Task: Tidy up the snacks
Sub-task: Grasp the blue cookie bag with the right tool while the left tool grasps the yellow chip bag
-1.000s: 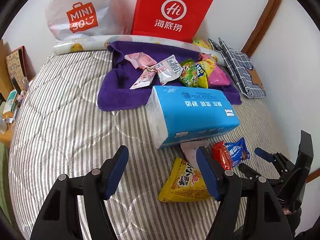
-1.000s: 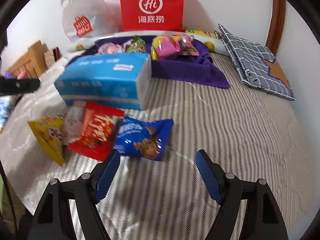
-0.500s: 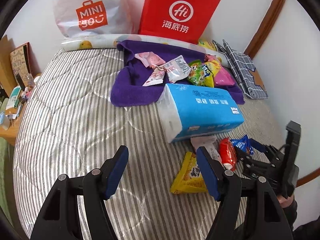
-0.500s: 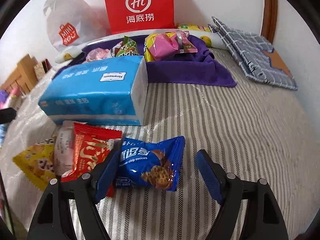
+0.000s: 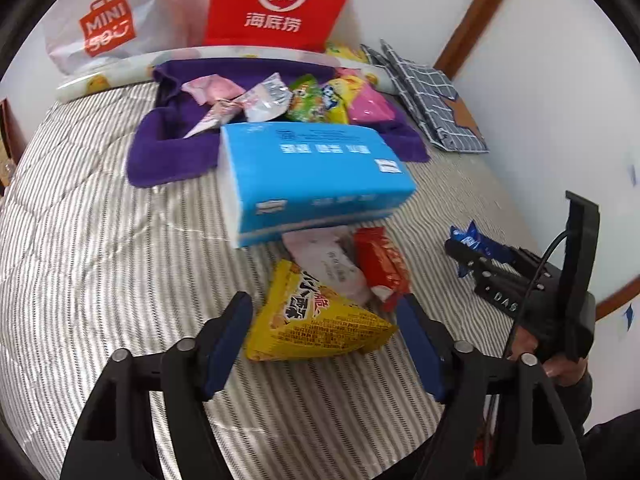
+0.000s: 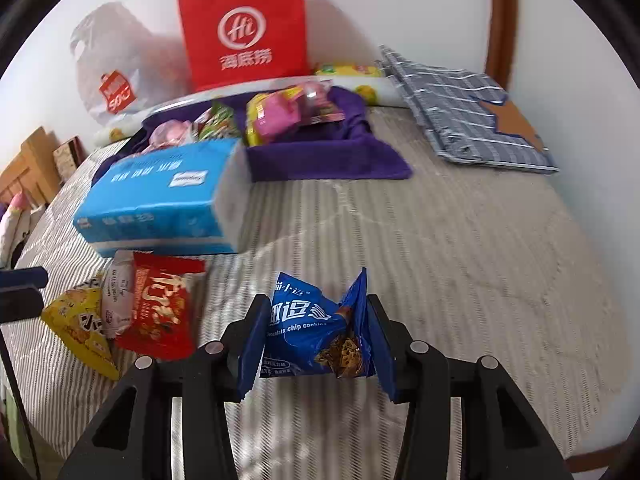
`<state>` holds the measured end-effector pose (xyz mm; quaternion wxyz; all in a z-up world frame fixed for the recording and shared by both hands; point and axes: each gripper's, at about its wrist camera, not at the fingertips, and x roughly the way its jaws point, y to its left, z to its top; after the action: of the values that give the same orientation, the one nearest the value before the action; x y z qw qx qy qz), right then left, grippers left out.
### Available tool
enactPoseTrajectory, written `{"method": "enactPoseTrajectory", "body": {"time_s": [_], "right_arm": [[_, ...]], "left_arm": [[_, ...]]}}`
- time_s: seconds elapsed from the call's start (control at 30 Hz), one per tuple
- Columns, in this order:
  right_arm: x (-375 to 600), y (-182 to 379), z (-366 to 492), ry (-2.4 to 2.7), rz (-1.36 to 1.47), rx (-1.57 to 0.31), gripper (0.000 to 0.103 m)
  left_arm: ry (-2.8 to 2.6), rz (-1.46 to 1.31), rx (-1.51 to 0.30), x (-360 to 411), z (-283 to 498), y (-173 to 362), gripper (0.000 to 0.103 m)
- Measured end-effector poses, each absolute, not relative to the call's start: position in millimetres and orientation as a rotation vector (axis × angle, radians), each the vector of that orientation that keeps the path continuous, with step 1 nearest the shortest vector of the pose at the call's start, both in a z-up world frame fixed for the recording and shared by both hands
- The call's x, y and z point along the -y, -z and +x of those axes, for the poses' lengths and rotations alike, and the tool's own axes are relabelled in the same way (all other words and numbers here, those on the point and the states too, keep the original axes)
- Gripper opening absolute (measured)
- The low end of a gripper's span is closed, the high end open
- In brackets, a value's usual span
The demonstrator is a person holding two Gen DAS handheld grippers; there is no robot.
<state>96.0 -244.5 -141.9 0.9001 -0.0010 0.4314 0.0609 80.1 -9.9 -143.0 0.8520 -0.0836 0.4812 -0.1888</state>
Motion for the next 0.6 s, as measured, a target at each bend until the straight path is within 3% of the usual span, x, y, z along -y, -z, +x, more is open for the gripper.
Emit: {"method": "enactPoseTrajectory", "body": {"time_s": [0.6], "right_arm": [[280,112,82,-0.012,0.029,-0.842,0.045]], "left_arm": [[0.413,-0.078,-1.002,39,70,151,0.075]]}}
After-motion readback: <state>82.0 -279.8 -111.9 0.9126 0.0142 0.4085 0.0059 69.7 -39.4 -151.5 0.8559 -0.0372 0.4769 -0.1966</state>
